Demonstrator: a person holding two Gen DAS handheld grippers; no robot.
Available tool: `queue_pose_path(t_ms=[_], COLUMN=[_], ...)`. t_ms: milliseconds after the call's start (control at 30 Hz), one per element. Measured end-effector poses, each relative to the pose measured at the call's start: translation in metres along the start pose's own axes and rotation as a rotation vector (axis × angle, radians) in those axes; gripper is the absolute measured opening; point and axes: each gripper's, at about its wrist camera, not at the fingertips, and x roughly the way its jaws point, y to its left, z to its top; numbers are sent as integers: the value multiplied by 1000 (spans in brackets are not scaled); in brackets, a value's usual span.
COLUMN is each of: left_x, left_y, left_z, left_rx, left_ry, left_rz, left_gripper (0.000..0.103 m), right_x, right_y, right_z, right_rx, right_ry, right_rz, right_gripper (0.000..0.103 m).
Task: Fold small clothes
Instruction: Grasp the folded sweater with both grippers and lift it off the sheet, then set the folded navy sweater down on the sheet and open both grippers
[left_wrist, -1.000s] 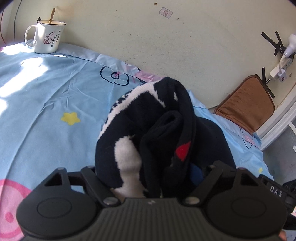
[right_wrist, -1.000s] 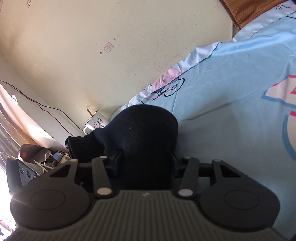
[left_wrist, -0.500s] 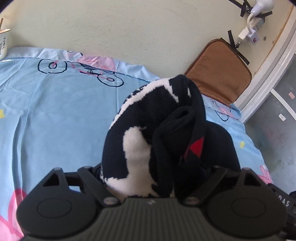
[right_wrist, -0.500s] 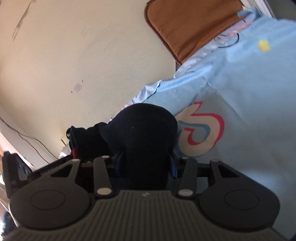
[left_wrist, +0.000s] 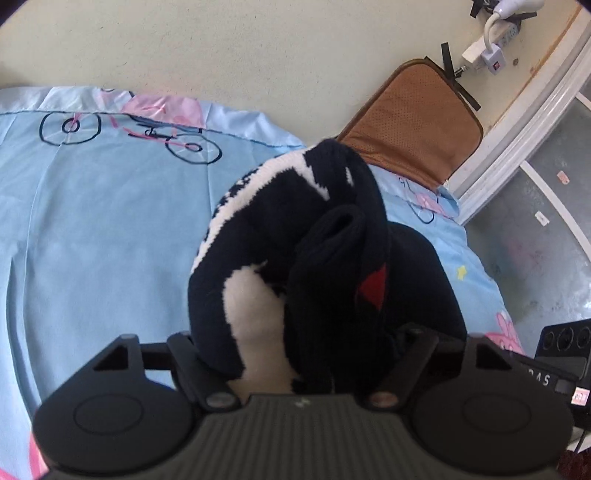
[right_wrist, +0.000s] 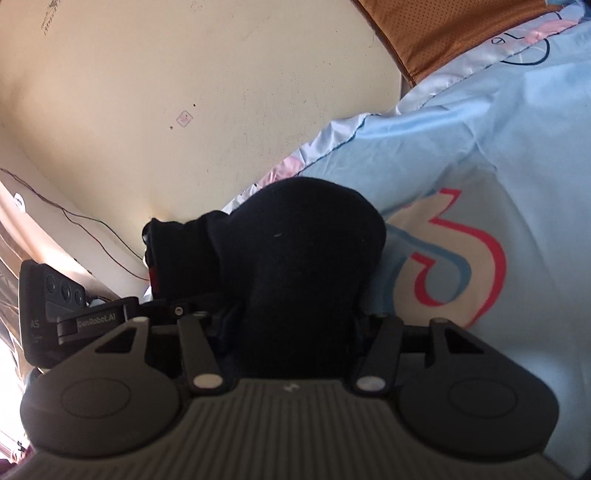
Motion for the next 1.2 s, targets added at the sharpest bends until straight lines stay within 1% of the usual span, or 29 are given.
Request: queue_pose_path(t_ms=[67,100,167,233,300,333,400,433,467,500,533,567,600,667,733,800,867,933,1000,1067,1100,1200], left_x=[-2,-3,-3,10,32,48,80,98,101,101,99,99,96,85,61,39,27,20,15,10,6,-5], left_y=[4,4,5,11,28,38,57,69,74,75,74,73,69,62,51,41,31,23,15,5,-1,-11], left_z=[27,44,72,101,123,131,135,131,125,121,116,113,110,104,88,66,43,21,3,-18,-29,-50], left_rx=[-26,-28,-8,0,-28,-55,-103,-122,-126,-113,-107,-101,-92,-102,-111,-100,-81,-50,-15,16,30,54], left_ry=[-40,-78,-163,-223,-224,-202,-137,-103,-142,-171,-189,-198,-206,-218,-262,-311,-319,-299,-267,-262,-263,-273], left_rz=[-23,-19,10,50,86,109,156,184,166,155,154,161,189,241,285,317,360,409,468,513,539,568], left_gripper=[67,67,68,69,69,69,68,70,78,80,81,82,87,88,88,93,95,95,94,94,94,95], right_x=[8,16,38,70,102,122,153,166,171,169,166,164,164,161,151,136,117,100,85,73,65,51], right_y=[12,18,24,20,9,0,-18,-29,-38,-39,-38,-38,-38,-40,-42,-50,-52,-47,-39,-29,-25,-6], right_z=[25,39,69,98,118,125,129,125,125,130,130,129,131,132,128,119,105,89,71,55,45,14], right_rx=[-65,-105,-156,-186,-194,-187,-176,-170,-110,-101,-129,-118,-114,-111,-84,-25,9,6,-2,-17,-42,-152], right_ry=[-59,-82,-123,-141,-130,-103,-45,-22,-15,-12,-18,-21,-31,-67,-90,-83,-87,-99,-114,-96,-95,-94], right_rz=[12,21,53,79,66,42,-26,-77,-104,-76,-67,-79,-84,-109,-132,-136,-134,-149,-161,-172,-180,-228], right_gripper=[50,50,50,50,51,51,51,54,59,59,62,65,67,79,80,80,80,81,81,81,81,81])
